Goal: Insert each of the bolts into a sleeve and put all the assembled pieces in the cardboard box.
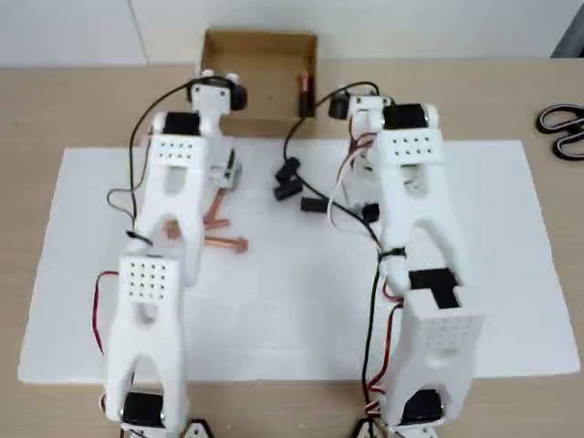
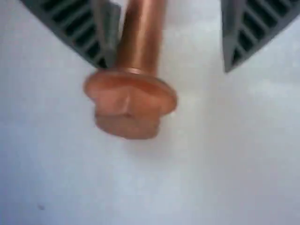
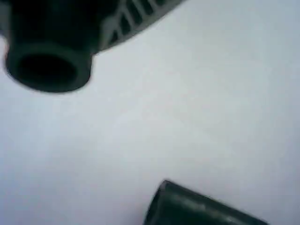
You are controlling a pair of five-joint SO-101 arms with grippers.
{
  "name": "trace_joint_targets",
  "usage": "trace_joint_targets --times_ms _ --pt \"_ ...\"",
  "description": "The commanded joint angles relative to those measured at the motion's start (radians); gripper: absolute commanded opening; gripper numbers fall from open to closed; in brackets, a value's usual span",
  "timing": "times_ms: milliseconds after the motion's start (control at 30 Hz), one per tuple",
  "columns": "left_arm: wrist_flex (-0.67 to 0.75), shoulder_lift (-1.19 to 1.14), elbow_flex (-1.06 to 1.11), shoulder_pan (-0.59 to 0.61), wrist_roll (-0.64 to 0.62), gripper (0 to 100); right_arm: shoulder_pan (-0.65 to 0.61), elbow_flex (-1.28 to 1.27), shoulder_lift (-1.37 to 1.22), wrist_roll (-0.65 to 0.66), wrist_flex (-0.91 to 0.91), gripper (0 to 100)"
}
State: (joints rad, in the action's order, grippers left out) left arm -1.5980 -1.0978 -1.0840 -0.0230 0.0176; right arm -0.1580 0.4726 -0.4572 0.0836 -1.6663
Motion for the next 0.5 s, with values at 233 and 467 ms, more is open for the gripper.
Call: trace_joint_targets --times_ms 233,467 --pt "-0.020 -0.005 -0.030 -0.035 -0.034 8 0.008 0.041 0.068 -0.005 -0.005 0.3" --pt "-0.021 -0.006 -0.030 -0.035 -0.038 1 0.008 0.017 0.068 -0.006 -0.001 0.3"
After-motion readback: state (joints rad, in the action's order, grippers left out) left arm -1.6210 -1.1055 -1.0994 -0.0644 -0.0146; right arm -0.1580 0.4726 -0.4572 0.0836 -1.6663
